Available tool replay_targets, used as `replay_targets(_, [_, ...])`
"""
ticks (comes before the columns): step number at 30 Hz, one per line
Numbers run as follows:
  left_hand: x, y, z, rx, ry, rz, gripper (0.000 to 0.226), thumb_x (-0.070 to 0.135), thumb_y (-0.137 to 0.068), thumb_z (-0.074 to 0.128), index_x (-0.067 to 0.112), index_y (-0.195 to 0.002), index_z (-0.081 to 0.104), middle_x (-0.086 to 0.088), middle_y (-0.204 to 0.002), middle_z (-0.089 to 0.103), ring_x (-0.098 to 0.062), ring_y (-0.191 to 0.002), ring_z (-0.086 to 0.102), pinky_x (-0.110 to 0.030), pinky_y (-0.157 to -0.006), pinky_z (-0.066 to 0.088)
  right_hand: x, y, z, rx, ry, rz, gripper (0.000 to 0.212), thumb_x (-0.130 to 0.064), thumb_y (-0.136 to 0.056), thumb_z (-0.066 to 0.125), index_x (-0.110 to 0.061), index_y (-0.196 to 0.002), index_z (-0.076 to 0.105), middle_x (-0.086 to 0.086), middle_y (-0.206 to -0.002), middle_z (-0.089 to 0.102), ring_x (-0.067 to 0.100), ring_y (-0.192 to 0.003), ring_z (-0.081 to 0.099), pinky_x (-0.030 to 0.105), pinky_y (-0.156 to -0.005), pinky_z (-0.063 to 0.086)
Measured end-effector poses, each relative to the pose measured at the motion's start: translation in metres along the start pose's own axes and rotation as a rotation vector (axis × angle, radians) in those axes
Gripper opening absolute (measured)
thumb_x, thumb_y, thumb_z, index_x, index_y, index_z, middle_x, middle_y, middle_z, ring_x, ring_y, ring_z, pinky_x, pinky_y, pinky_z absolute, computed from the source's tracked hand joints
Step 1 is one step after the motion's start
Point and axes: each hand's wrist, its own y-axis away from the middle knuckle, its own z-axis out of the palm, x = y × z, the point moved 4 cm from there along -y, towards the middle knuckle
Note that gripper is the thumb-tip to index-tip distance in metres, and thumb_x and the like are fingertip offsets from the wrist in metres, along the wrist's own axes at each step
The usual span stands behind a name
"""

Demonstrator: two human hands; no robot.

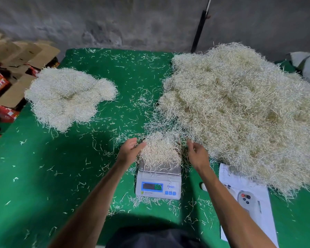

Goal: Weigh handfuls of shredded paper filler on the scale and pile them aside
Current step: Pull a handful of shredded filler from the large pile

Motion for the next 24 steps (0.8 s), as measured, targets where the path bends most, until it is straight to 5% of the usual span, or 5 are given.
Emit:
replay_targets(3, [-0.001,0.001,-0.003,0.018,0.035,0.040,0.015,0.037,-0.098,0.063,0.024,-0.104,0.062,-0.001,-0.098,0.060,-0.016,-0.086,0.057,-0.028,-0.078,0.048,0.005,0.003,0.005,-0.011,-0.017,0.001,0.068,-0.063,-0.103,0.035,-0.004,-0.121,0.065,0.012,-0.116,0.072,0.015,-0.087,0.066,0.029,-0.084,0.053])
replay_targets(5, [-0.001,0.001,-0.003,0.026,0.043,0.074,0.013,0.031,-0.102,0.058,0.032,-0.090,0.056,-0.003,-0.088,0.055,-0.015,-0.081,0.050,-0.024,-0.067,0.041,0.004,0.005,0.008,-0.030,-0.040,0.001,0.065,-0.063,-0.102,0.036,-0.007,-0.118,0.064,0.011,-0.117,0.070,0.024,-0.100,0.068,0.035,-0.090,0.055])
replay_targets(11, [-0.003,0.005,-0.002,0.070,0.031,0.053,0.035,0.033,-0.103,0.057,0.010,-0.128,0.062,0.020,-0.101,0.062,0.017,-0.086,0.063,-0.004,-0.072,0.049,0.000,0.007,0.013,-0.080,-0.055,0.010,0.060,-0.062,-0.103,0.041,-0.011,-0.125,0.062,0.002,-0.116,0.067,0.018,-0.098,0.062,0.034,-0.091,0.050])
replay_targets(20, [-0.003,0.006,-0.002,0.065,0.074,-0.008,0.047,0.044,-0.101,0.056,0.013,-0.136,0.058,0.005,-0.120,0.064,-0.006,-0.107,0.062,-0.037,-0.096,0.054,-0.005,0.011,0.014,-0.088,-0.075,0.000,0.066,-0.059,-0.102,0.045,-0.009,-0.145,0.047,0.004,-0.133,0.063,0.019,-0.110,0.060,0.034,-0.096,0.047])
replay_targets(24, [-0.002,0.003,0.000,0.090,0.111,-0.044,0.048,0.046,-0.100,0.057,0.013,-0.135,0.059,0.010,-0.108,0.064,-0.007,-0.098,0.064,-0.037,-0.090,0.057,-0.007,0.011,0.013,-0.073,-0.106,-0.001,0.072,-0.057,-0.101,0.048,-0.012,-0.156,0.035,0.006,-0.140,0.062,0.019,-0.112,0.063,0.037,-0.097,0.049])
